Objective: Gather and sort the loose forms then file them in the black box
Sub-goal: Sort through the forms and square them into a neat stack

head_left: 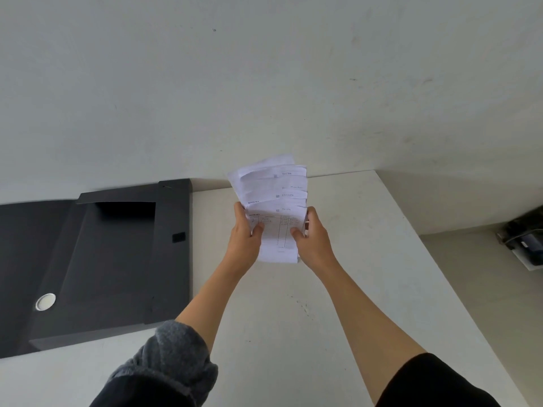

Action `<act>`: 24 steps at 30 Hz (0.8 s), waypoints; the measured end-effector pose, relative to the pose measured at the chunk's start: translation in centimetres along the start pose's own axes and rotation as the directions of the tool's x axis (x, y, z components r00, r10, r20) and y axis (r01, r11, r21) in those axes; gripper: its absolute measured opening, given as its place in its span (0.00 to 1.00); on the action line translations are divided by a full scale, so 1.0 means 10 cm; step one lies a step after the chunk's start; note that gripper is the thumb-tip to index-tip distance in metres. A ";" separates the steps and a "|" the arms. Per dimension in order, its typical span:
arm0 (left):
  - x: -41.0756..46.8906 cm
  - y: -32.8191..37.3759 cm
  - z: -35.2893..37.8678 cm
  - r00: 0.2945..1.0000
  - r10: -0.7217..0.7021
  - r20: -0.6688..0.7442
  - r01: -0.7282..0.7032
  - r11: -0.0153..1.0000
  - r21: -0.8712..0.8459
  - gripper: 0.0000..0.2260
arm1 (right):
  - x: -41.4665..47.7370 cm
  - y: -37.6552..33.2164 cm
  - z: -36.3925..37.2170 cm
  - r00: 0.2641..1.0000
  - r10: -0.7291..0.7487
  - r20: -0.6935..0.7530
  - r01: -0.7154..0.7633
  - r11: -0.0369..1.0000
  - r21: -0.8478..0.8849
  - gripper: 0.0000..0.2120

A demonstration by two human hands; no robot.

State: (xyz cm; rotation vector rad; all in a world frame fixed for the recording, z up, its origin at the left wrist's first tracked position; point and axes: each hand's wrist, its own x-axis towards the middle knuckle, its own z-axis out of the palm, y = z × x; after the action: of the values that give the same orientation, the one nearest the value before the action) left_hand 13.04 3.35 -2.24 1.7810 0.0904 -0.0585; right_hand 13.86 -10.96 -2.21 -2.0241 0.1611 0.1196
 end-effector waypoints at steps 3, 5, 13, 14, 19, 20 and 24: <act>-0.03 -0.03 0.04 1.000 0.010 -0.008 -0.010 1.000 0.029 0.13 | -0.01 0.06 0.02 0.999 0.025 -0.035 -0.026 1.000 -0.015 0.12; -0.01 -0.01 0.04 0.999 0.025 -0.027 -0.024 0.999 0.048 0.16 | -0.01 0.03 0.00 0.998 -0.001 -0.064 0.001 1.000 -0.007 0.12; 0.10 -0.06 0.01 0.977 -0.209 -0.029 0.208 0.978 -0.030 0.18 | 0.06 -0.12 -0.05 0.985 -0.089 -0.150 0.102 0.991 0.081 0.12; 0.10 -0.09 0.01 0.970 -0.244 -0.011 0.244 0.969 -0.044 0.16 | 0.05 -0.12 -0.04 0.987 -0.080 -0.138 0.092 0.992 0.088 0.11; 0.04 -0.22 -0.06 0.948 -0.309 0.070 0.314 0.946 -0.077 0.08 | 0.02 -0.05 -0.06 0.999 0.045 -0.011 -0.042 0.985 0.166 0.12; 0.03 -0.23 -0.08 0.946 -0.310 0.091 0.318 0.945 -0.083 0.08 | 0.02 -0.04 -0.07 0.998 0.058 0.015 -0.060 0.983 0.171 0.13; 0.02 -0.20 -0.10 0.928 -0.325 0.181 0.351 0.927 -0.133 0.09 | 0.01 -0.03 -0.06 0.995 0.085 0.052 -0.095 0.963 0.251 0.15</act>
State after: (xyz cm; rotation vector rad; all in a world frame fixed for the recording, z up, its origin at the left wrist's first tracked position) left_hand 13.05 4.79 -3.98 1.5737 0.2835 -0.4286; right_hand 13.97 -11.42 -1.71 -1.7581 0.2311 0.1878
